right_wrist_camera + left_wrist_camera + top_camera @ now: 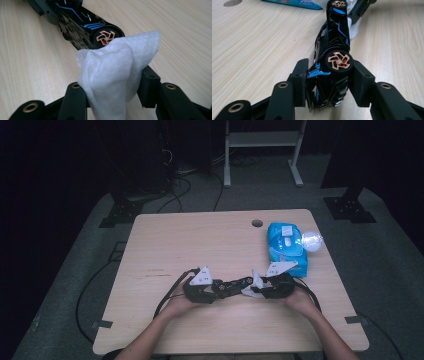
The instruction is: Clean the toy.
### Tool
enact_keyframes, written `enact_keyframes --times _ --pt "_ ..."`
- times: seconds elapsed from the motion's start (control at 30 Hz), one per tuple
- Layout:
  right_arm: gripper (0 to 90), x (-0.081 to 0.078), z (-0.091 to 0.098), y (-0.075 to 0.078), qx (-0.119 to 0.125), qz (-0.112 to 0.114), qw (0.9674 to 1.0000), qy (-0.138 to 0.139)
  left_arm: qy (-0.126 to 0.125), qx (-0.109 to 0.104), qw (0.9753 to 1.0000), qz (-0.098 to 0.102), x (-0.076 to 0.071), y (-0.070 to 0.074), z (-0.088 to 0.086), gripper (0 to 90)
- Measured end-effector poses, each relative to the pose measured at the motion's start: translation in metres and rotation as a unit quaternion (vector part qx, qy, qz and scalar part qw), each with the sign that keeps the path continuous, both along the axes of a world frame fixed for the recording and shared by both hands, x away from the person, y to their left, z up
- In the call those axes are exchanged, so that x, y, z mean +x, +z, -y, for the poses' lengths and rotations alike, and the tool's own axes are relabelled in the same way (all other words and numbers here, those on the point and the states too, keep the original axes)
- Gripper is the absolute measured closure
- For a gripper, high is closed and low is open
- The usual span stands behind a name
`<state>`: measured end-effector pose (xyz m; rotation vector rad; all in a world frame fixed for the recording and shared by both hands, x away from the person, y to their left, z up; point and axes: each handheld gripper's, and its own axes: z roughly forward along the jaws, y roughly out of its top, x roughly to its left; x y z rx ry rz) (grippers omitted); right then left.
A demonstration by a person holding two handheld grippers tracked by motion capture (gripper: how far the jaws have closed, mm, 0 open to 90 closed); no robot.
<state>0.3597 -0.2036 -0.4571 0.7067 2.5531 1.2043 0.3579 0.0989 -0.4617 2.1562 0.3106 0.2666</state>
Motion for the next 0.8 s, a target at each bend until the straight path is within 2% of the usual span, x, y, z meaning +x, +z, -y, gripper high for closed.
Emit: enact_keyframes --times 0.2,0.3,0.37,0.5,0.57,0.6,0.7,0.8 --pt "71.9 -0.011 0.016 0.011 0.008 -0.011 0.9994 -0.033 0.003 0.001 1.0 0.004 -0.001 0.0 0.001 57.1" --pt "76.3 -0.018 0.021 0.023 0.033 -0.004 0.9986 -0.042 0.005 -0.001 1.0 0.009 0.0 0.0 0.002 57.8" --pt "77.9 -0.02 0.017 0.031 0.047 0.004 0.9979 -0.045 0.004 -0.002 0.9999 0.011 0.0 -0.001 0.002 57.8" --pt "78.7 -0.018 -0.006 0.042 0.069 0.019 0.9967 -0.04 0.003 -0.002 0.9999 0.011 0.0 -0.001 0.002 57.7" --pt "78.8 -0.016 -0.022 0.044 0.076 0.018 0.9965 -0.03 0.003 -0.006 0.9999 0.009 0.0 -0.001 0.002 57.7" --pt "79.0 -0.014 -0.03 0.043 0.077 0.022 0.9965 -0.023 0.003 -0.007 0.9999 0.008 0.0 -0.001 0.002 57.7" --pt "79.1 -0.011 -0.055 0.04 0.086 0.015 0.9961 -0.007 0.004 -0.01 0.9999 0.006 0.0 -0.002 0.002 57.7" --pt "79.2 -0.009 -0.077 0.035 0.084 0.014 0.9963 0.007 0.004 -0.008 0.9999 0.005 0.0 -0.002 0.002 57.7"
